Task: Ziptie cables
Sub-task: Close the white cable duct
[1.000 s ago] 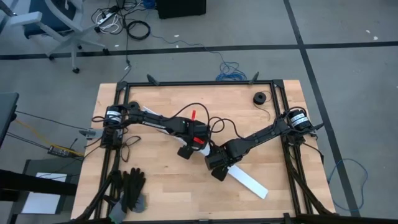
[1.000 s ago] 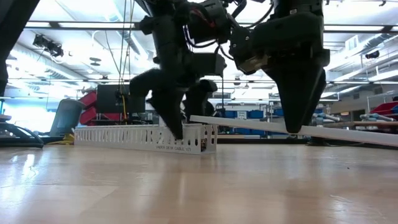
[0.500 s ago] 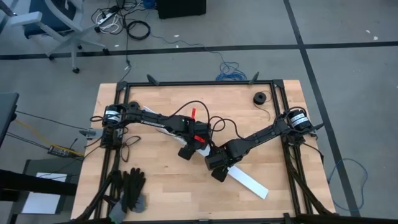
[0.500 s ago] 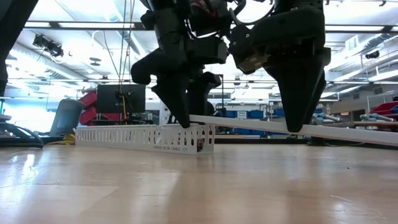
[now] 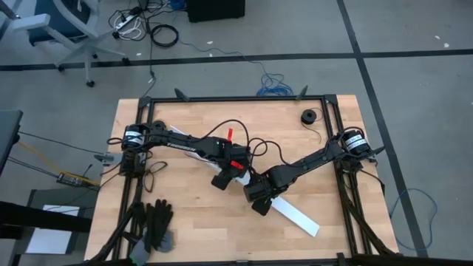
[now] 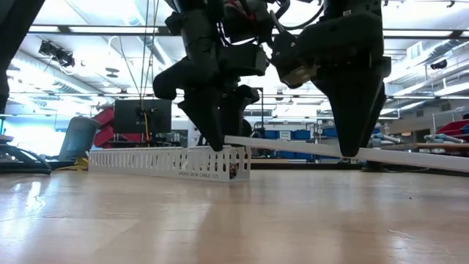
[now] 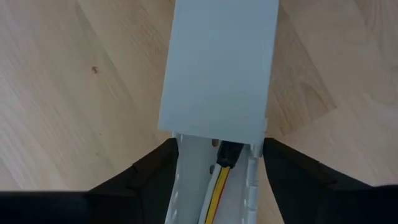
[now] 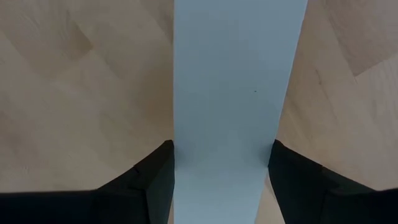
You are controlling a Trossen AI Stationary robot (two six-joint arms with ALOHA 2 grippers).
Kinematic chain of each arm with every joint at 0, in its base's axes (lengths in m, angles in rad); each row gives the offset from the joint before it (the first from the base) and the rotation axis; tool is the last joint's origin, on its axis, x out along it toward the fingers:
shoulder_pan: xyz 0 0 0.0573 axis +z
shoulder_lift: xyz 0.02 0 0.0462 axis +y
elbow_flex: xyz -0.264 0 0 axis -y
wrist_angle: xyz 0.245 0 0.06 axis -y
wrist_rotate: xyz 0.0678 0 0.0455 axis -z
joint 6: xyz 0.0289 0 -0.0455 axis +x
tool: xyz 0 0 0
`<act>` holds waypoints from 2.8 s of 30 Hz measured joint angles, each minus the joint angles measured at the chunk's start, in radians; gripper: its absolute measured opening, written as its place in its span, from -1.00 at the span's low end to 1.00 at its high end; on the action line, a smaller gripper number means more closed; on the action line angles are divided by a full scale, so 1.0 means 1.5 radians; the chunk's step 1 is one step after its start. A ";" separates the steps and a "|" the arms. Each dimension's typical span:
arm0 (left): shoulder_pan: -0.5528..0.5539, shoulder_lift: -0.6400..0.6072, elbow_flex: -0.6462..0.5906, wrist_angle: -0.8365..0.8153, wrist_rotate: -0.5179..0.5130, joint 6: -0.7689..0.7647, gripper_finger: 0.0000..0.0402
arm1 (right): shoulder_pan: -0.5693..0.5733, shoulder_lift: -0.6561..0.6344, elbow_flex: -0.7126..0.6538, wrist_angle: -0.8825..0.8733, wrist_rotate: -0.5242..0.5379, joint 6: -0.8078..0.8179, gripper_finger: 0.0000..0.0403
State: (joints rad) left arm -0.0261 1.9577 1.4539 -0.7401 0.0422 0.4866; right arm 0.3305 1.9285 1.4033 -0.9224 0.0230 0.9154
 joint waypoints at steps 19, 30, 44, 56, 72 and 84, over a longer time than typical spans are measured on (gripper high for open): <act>0.000 0.001 -0.001 0.008 -0.003 0.001 0.06 | -0.003 0.000 0.000 0.001 -0.020 -0.001 0.06; 0.000 0.001 -0.001 0.012 -0.003 0.001 0.06 | -0.016 0.000 0.000 0.002 -0.051 -0.013 0.06; 0.000 0.002 0.004 0.016 -0.003 0.000 0.06 | -0.006 0.000 0.000 0.002 -0.025 -0.002 0.06; 0.000 0.002 0.004 0.011 -0.003 -0.014 0.06 | 0.017 0.000 0.000 0.000 0.002 0.018 0.06; -0.001 0.002 0.005 0.004 -0.117 -0.033 0.06 | 0.034 0.000 -0.017 -0.014 0.041 0.065 0.06; -0.001 0.002 0.005 0.010 -0.156 -0.037 0.06 | 0.064 0.000 -0.035 -0.014 0.063 0.105 0.06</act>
State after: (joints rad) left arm -0.0272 1.9602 1.4609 -0.7248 -0.1913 0.4317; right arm 0.4258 1.9285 1.3506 -0.9436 0.1172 1.0727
